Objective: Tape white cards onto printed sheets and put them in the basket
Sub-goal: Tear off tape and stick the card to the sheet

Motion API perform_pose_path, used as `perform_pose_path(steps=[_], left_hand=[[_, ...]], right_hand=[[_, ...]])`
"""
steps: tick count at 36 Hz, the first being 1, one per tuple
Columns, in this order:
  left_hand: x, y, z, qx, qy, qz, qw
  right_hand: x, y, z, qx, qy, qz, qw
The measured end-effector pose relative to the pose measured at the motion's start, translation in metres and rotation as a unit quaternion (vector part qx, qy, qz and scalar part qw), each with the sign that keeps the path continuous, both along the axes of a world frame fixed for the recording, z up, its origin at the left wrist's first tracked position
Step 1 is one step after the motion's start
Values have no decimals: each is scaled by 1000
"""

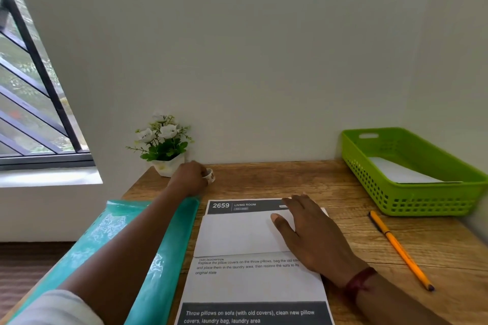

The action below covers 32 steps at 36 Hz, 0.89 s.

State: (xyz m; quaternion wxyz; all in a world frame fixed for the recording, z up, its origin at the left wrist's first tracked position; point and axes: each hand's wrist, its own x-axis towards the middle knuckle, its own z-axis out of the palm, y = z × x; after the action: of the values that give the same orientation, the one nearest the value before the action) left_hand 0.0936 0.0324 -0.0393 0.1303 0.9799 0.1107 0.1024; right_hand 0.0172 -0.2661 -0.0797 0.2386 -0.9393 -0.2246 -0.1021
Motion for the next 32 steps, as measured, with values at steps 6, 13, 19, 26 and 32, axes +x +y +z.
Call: perform_pose_path(steps=[6, 13, 19, 26, 32], left_hand=[[-36, -48, 24, -148, -71, -60, 985], [-88, -102, 21, -430, -92, -128, 889], [-105, -116, 1, -527, -76, -130, 836], [-111, -122, -7, -512, -76, -135, 845], [-116, -125, -8, -512, -77, -181, 836]], right_hand=[[2, 2, -4, 24, -35, 31, 999], [5, 0, 0, 176, -70, 49, 981], [3, 2, 3, 249, -128, 45, 959], [-2, 6, 6, 252, -183, 68, 948], [-11, 11, 10, 295, -202, 93, 929]])
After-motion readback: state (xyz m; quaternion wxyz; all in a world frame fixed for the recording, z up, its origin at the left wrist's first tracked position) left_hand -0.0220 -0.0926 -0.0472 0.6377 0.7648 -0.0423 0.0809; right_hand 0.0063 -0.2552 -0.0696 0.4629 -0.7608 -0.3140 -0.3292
